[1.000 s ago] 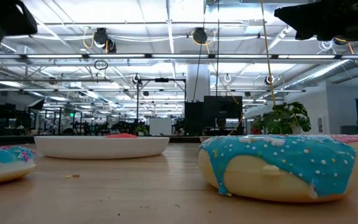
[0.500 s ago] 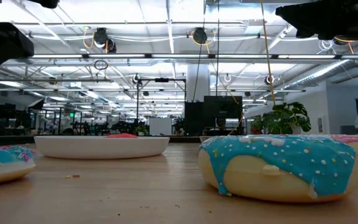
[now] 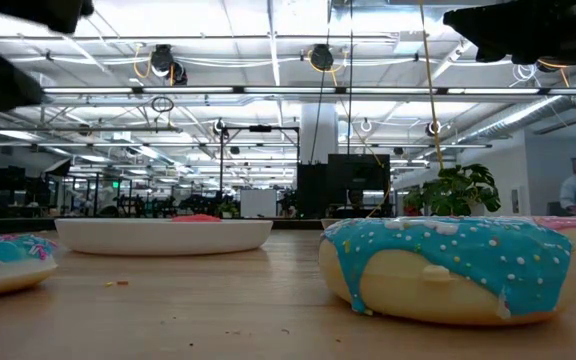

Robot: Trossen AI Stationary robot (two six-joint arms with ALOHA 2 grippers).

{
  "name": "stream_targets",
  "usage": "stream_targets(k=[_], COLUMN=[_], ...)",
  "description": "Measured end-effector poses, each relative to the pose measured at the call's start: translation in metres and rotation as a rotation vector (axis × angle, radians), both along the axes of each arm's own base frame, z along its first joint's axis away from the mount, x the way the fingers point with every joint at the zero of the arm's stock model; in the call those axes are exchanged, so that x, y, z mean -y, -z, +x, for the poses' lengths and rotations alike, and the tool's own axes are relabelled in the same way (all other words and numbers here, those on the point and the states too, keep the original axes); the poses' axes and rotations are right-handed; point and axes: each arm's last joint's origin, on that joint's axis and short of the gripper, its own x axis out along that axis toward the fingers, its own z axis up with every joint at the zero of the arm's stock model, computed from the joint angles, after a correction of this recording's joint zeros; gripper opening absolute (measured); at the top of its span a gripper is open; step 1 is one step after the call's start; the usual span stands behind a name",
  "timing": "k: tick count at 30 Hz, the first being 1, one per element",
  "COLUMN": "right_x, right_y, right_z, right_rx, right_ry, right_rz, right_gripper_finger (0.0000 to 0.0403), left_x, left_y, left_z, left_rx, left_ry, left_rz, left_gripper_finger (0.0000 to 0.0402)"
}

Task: Pick & Place donuts
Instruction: Put the small white donut on the white plate

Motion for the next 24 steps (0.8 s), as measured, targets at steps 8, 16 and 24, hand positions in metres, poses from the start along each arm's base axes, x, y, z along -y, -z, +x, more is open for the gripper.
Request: stream_targets(k=[8,16,24], right_x=[0.0,0.0,0.0], right_y=[-0.001,-0.001,-0.001], right_z=[0.0,0.0,0.0], right_rx=[0.006,0.006,0.006], right_ry=[0.0,0.0,-0.002], right_rz=[0.003,-0.001,0.01], right_gripper_finger=[0.0,0.0,0.0], left_x=[0.001,0.002,-0.001], left_y=[0.009,0.02,0.02], left_z=[0.001,0.005,0.013], left_rx=[-0.033,-0.081,-0.086], left_ry=[0.01,0.019,0.005], left_rz=[0.008,-0.036,-0.095], left_gripper_finger=[0.0304,0.0256,0.0158])
